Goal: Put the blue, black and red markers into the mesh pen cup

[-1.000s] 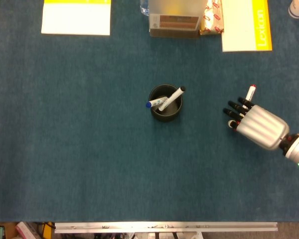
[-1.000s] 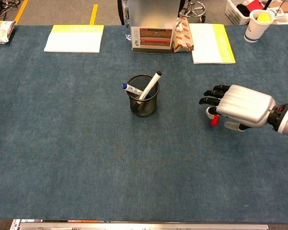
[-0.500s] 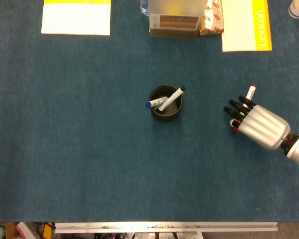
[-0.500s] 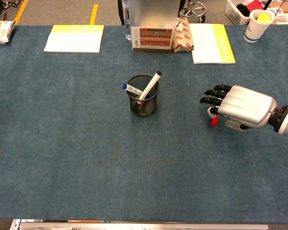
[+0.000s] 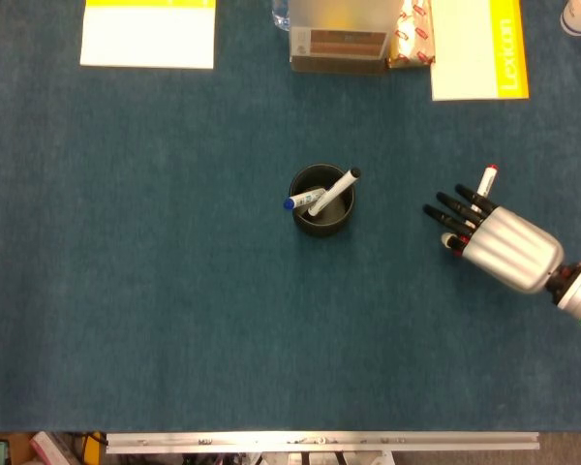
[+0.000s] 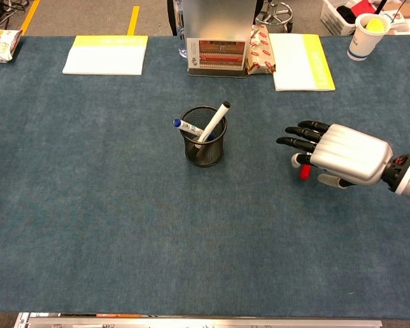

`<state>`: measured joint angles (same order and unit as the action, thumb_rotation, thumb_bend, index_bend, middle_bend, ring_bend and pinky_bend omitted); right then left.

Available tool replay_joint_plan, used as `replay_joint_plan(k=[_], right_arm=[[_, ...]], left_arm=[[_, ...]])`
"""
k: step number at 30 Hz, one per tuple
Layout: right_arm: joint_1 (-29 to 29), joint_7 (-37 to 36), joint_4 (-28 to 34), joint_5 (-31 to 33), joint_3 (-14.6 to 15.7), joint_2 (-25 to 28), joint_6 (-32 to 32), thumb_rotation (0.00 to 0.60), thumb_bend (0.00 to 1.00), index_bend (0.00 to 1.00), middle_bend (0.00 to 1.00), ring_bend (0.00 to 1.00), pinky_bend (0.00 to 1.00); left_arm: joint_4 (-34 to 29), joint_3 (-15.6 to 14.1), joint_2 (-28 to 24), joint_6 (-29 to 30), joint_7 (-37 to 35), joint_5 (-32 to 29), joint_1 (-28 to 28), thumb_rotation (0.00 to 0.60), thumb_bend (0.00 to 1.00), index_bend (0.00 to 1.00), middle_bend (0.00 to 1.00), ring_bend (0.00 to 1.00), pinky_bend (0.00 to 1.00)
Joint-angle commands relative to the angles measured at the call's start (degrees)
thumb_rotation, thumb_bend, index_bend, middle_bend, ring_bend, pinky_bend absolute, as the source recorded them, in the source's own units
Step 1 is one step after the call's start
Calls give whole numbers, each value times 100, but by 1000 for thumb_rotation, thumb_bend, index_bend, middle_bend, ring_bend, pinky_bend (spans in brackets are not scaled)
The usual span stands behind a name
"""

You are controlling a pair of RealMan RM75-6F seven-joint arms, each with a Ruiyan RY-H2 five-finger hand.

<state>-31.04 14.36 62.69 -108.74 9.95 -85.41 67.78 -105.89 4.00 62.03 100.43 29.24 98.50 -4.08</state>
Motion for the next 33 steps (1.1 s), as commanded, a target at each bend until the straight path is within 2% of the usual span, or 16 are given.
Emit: replay_joint_plan(k=[1, 33], right_arm=[[13, -22, -55, -13, 11, -19, 43, 600, 275, 355, 71, 15, 112], [66, -435, -969, 13, 84, -546, 260, 600, 278, 360, 67, 12, 107]], left_arm=[[9, -2, 0, -10, 2, -6, 0, 600, 241, 388, 82, 16, 163], [-13, -12, -2, -2, 3, 39, -27, 600, 241, 388, 83, 18, 168]])
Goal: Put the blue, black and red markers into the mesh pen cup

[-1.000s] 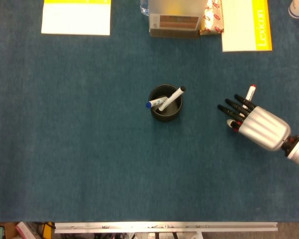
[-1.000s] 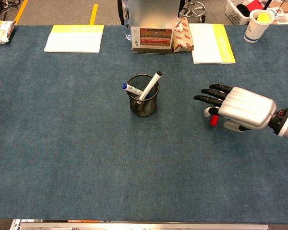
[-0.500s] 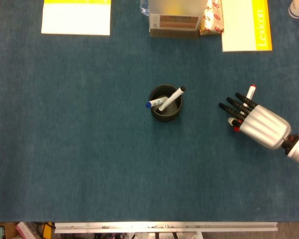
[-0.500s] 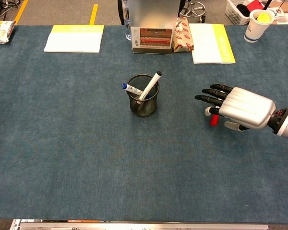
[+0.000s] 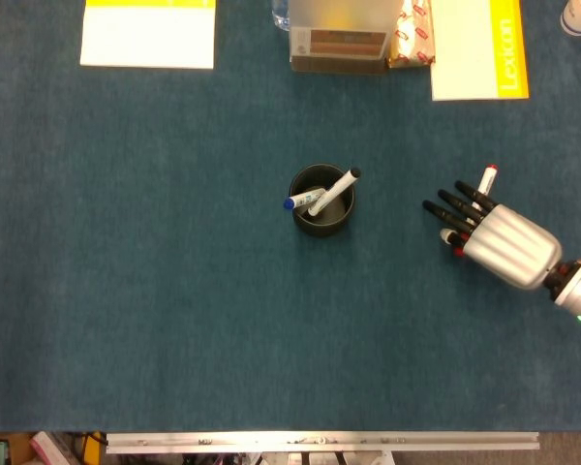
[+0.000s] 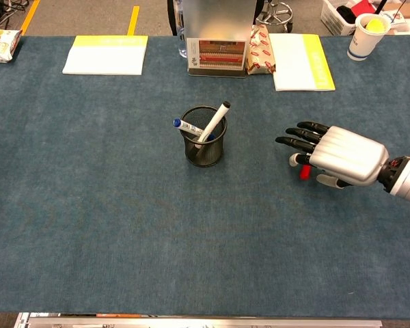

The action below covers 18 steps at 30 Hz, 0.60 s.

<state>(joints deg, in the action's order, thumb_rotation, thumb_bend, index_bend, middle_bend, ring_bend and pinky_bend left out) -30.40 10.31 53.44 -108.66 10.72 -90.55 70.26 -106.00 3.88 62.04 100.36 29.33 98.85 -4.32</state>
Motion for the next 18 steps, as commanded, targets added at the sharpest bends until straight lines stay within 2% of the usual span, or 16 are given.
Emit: replay_joint_plan(k=[1, 18], right_arm=[[4, -43, -67, 7, 9, -46, 16, 600, 278, 363, 67, 12, 107], [6, -144, -272, 63, 26, -216, 40, 600, 283, 456, 66, 12, 105]], left_arm=[[-7, -2, -4, 6, -7, 10, -3, 600, 241, 388, 83, 18, 168], [-23, 2, -16, 20, -17, 30, -17, 600, 241, 388, 83, 18, 174]])
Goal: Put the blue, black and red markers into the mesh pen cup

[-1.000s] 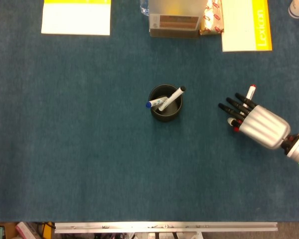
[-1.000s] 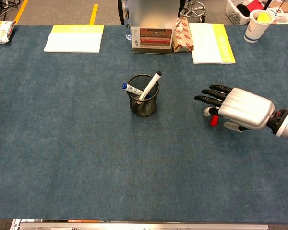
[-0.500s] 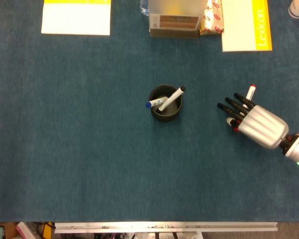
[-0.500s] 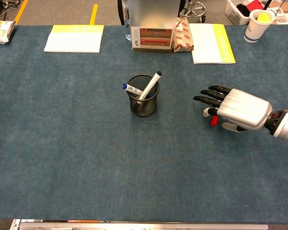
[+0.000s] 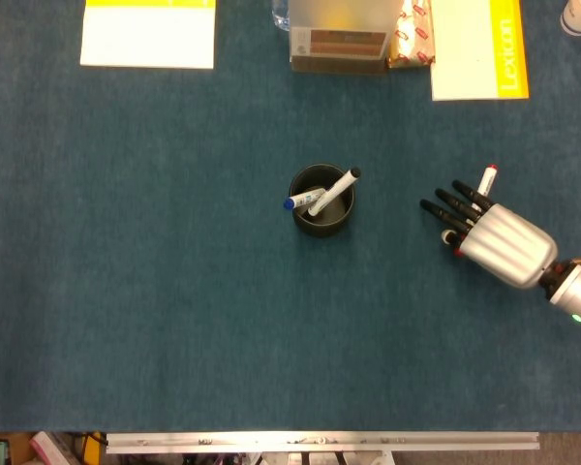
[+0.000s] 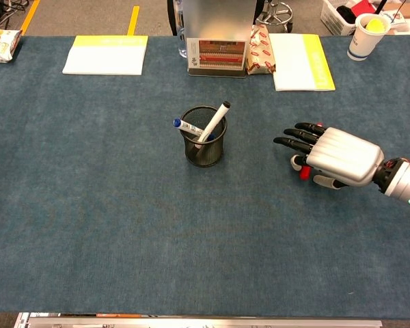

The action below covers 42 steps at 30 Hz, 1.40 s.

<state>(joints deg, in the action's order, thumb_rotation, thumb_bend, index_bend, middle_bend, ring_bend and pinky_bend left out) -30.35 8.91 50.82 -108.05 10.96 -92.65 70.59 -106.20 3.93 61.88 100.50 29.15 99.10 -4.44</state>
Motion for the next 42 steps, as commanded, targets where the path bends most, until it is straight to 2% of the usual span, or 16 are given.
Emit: replay_joint_plan(k=[1, 12, 23, 32, 38, 42], right_arm=[[2, -8, -18, 3, 4, -10, 13, 600, 283, 460, 67, 12, 105], [4, -59, -80, 20, 3, -53, 84, 600, 284, 527, 72, 12, 105], [-8, -36, -131, 31, 25, -99, 51, 600, 283, 541, 73, 12, 105], [-10, -74, -160, 22, 17, -131, 142, 600, 284, 605, 82, 12, 105], [-21, -79, 61, 22, -46, -40, 311, 600, 284, 616, 83, 12, 105], [-32, -103, 439, 64, -120, 101, 403, 600, 284, 622, 84, 12, 105]], left_arm=[[-4, -5, 1, 4, 4, 9, -6, 600, 241, 388, 84, 19, 175], [-9, -4, 3, 10, 5, 14, -15, 600, 241, 388, 84, 19, 177], [-20, 0, -5, 19, -1, 26, -23, 600, 241, 388, 84, 19, 178], [-27, 7, -15, 17, -3, 22, -24, 600, 241, 388, 84, 19, 179], [-24, -2, -4, 11, 14, 26, -31, 600, 241, 388, 84, 19, 180], [-6, -1, -3, -7, 3, 8, -27, 600, 241, 388, 84, 19, 180]])
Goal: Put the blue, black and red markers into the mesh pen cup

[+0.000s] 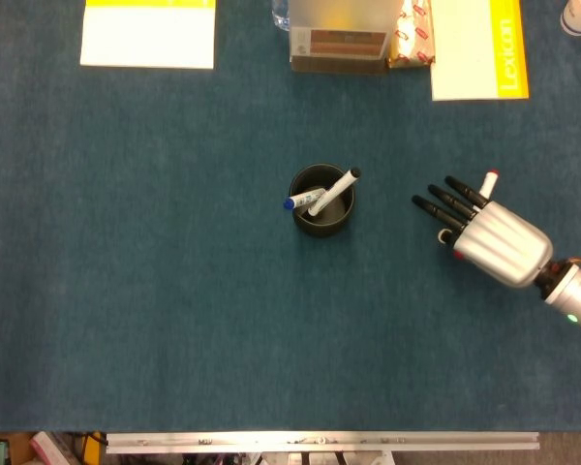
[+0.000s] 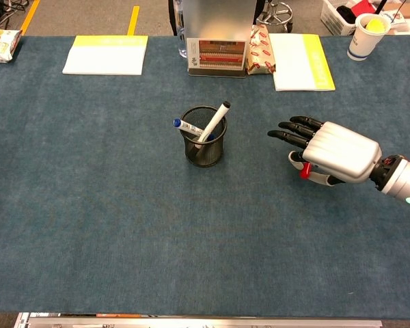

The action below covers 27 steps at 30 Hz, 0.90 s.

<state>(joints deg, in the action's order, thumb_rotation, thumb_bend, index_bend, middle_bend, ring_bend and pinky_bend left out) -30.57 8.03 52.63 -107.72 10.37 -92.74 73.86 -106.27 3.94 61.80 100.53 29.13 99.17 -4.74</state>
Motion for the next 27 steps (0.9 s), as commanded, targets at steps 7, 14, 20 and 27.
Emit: replay_joint_plan(k=[7, 14, 20, 27], right_arm=[[-50, -83, 1426, 257, -314, 536, 153, 600, 284, 628, 89, 12, 105], [-112, -116, 2433, 494, -609, 907, 130, 600, 284, 633, 92, 12, 105], [-143, -378, 3021, 676, -818, 1015, 118, 600, 284, 634, 94, 12, 105], [-253, -919, 3507, 992, -1075, 968, -76, 600, 284, 635, 100, 12, 105]], left_arm=[[21, 4, 17, -39, 12, -38, 12, 600, 241, 388, 84, 19, 180], [45, -1, 30, -65, 21, -55, 20, 600, 241, 388, 84, 19, 180], [65, 3, 35, -90, 9, -94, 30, 600, 241, 388, 84, 19, 181], [67, 2, 33, -92, 0, -105, 33, 600, 241, 388, 84, 19, 181]])
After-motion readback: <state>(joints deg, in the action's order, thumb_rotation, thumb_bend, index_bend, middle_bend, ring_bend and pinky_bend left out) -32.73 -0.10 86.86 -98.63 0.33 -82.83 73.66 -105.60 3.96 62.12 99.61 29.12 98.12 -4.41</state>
